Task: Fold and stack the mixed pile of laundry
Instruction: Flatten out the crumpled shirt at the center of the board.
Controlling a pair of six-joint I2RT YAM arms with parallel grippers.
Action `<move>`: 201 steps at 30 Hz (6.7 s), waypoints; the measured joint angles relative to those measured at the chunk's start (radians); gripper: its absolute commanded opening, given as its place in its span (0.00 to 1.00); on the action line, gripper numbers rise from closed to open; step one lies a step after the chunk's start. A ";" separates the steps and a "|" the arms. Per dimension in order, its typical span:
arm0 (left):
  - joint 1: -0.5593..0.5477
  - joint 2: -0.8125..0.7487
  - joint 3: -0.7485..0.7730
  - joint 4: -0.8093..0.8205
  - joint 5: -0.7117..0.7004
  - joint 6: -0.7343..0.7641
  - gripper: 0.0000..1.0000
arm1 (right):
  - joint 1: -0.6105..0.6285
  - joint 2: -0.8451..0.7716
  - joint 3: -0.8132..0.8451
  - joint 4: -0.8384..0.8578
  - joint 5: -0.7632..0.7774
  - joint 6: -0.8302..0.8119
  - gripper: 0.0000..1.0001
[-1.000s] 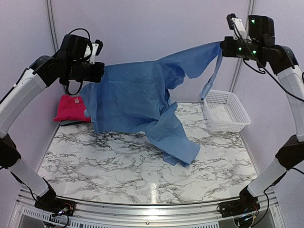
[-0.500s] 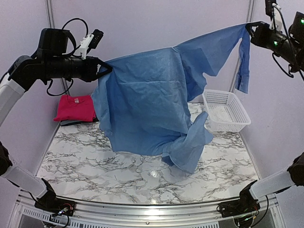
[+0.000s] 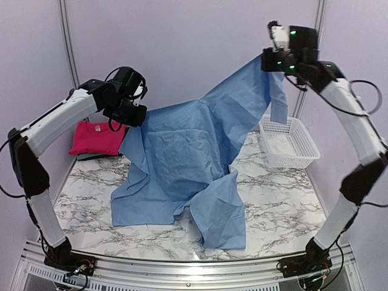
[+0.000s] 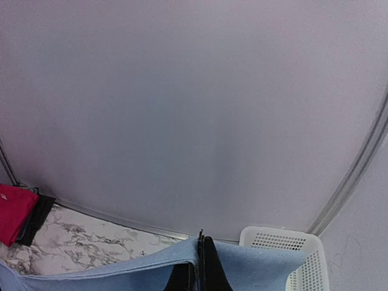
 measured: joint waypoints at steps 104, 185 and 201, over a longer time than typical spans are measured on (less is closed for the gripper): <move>0.055 -0.174 -0.803 0.560 0.251 -0.335 0.82 | -0.026 0.058 -0.907 0.084 -0.539 0.279 0.62; -0.089 0.043 -0.833 0.443 -0.008 -0.061 0.67 | -0.137 0.678 -0.220 -0.076 -0.266 0.169 0.00; -0.085 0.094 -0.770 0.432 -0.071 -0.041 0.68 | -0.176 0.706 -0.131 -0.051 -0.385 0.122 0.46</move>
